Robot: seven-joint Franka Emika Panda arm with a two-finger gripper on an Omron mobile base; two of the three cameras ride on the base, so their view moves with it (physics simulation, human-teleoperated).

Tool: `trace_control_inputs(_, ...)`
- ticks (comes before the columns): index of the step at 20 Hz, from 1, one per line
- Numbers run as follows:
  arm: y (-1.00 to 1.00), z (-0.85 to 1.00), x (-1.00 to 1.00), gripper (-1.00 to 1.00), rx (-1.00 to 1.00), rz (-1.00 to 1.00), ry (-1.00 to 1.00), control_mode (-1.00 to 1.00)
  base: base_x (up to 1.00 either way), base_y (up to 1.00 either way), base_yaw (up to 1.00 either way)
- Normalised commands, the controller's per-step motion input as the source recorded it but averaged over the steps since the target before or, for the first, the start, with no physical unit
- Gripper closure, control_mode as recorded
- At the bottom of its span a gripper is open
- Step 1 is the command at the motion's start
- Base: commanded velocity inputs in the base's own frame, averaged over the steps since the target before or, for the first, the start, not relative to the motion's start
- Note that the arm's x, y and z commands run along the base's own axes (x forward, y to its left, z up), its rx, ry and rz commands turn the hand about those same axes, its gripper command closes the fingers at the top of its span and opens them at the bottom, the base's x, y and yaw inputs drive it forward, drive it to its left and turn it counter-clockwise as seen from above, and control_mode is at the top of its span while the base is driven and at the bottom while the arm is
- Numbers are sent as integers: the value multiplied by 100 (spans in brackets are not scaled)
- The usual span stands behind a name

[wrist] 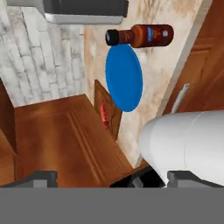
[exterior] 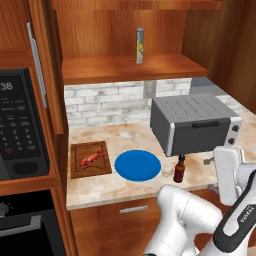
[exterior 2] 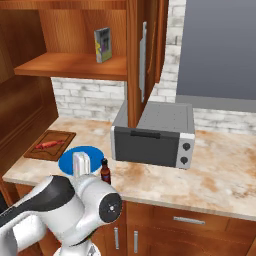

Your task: Pick the fish from the plate and place it on the cutting board. Then pick the condiment bottle from the cabinet and place it next to the cutting board.

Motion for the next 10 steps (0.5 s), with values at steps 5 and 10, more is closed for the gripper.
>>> trace_control_inputs(5, 45, 63, -39, -100, -52, -5, -37, -100, 0, 0, 0)
trace_control_inputs(10, 20, 25, -15, -100, -20, 0, -20, -100, 0, 0, 0)
